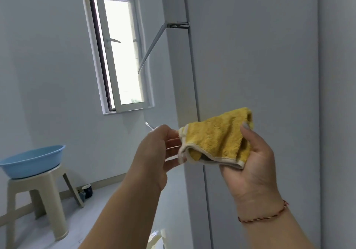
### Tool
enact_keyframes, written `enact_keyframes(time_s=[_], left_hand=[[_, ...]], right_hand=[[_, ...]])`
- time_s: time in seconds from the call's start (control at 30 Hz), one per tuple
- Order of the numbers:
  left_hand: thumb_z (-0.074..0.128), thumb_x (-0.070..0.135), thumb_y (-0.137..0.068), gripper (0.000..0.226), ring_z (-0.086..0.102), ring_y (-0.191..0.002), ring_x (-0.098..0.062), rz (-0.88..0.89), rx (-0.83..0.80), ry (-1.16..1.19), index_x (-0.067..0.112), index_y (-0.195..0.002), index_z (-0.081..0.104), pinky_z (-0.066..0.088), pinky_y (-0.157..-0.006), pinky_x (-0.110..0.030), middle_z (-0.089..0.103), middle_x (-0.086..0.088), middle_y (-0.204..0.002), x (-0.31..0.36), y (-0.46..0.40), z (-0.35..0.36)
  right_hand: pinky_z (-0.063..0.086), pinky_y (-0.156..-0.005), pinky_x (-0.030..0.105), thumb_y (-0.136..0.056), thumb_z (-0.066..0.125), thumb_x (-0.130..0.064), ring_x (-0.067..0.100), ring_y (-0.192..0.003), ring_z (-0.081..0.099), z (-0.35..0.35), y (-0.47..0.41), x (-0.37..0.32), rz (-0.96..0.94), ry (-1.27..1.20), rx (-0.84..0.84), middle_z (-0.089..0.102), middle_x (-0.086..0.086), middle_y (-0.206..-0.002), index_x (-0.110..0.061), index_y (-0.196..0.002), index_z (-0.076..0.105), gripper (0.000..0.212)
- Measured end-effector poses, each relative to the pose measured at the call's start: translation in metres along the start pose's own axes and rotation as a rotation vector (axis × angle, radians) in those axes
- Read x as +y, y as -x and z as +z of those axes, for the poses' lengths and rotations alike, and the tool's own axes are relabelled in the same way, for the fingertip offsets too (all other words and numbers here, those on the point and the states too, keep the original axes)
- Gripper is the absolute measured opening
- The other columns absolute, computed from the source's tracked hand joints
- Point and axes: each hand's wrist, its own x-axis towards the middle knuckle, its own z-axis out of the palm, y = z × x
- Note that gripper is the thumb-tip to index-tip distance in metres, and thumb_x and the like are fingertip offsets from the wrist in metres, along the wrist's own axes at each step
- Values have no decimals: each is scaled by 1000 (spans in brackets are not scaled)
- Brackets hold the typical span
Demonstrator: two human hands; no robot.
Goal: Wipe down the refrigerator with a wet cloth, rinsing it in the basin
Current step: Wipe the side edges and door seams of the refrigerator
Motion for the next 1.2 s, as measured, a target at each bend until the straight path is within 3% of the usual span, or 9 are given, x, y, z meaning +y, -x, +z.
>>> enact_keyframes(time_s=[0.2, 0.33, 0.43, 0.5, 0.73, 0.8, 0.9, 1.0, 1.2], left_hand=[[50, 11, -83, 24, 59, -69, -18, 155, 127, -82, 1, -86, 72, 53, -69, -34, 67, -10, -78, 0, -18, -9], [52, 9, -84, 19, 58, -66, -18, 157, 166, -65, 2, -83, 70, 51, -66, -33, 65, -9, -74, -7, -31, -13], [52, 8, -85, 18, 59, -66, -19, 157, 169, -61, 1, -83, 68, 51, -65, -33, 65, -10, -74, -15, -40, -15], [50, 8, -86, 17, 59, -66, -21, 169, 161, -70, 1, -82, 66, 51, -65, -34, 64, -11, -73, -20, -44, -15], [50, 7, -88, 18, 57, -61, -20, 146, 149, -124, -3, -84, 65, 49, -58, -31, 63, -8, -65, -51, -44, -15], [49, 5, -89, 19, 57, -62, -22, 110, 129, -141, -2, -83, 65, 49, -60, -32, 64, -9, -66, -62, -38, -20], [48, 4, -89, 21, 58, -65, -24, 75, 112, -217, 0, -79, 66, 48, -64, -36, 66, -10, -66, -78, -28, -30], [50, 2, -88, 21, 56, -62, -23, 61, 59, -282, -3, -78, 67, 47, -61, -34, 66, -12, -67, -88, -16, -37], [62, 14, -87, 13, 61, -69, -15, 88, -219, -316, 7, -84, 72, 51, -63, -27, 68, -7, -76, -93, 4, -30]], right_hand=[[58, -72, 45, -76, 63, -7, 25, -92, 69, -1, -9, -1, -233, 309, -123, 70, 5, -98, -20, -108, 67, 34], [48, -92, 29, -84, 56, -24, 9, -110, 59, 2, -31, 34, -447, 973, -258, 60, -13, -120, -40, -116, 64, 37], [27, -113, 22, -95, 41, -39, 0, -134, 31, -10, -41, 63, -700, 1499, -329, 36, -19, -143, -29, -145, 38, 51], [17, -117, 18, -98, 33, -45, 1, -139, 23, -24, -35, 75, -737, 1564, -318, 31, -18, -148, -29, -148, 30, 52], [6, -110, 5, -88, 31, -50, -14, -137, 10, -90, 16, 97, -378, 1550, -315, 7, -48, -143, -78, -127, 6, 54], [18, -108, 6, -90, 41, -44, -15, -134, 21, -99, 29, 90, -237, 1494, -311, 19, -46, -141, -82, -120, 19, 52], [49, -87, 15, -93, 58, -9, -1, -110, 61, -109, 41, 69, 125, 1018, -115, 64, -19, -121, -47, -107, 69, 42], [60, -68, 39, -78, 60, -10, 33, -88, 71, -105, 47, 47, 358, 542, 69, 71, 21, -102, -5, -106, 70, 30], [56, -80, 49, -77, 77, -38, 39, -105, 65, -93, 50, 34, 423, 246, 90, 64, 26, -118, -1, -117, 66, 56]])
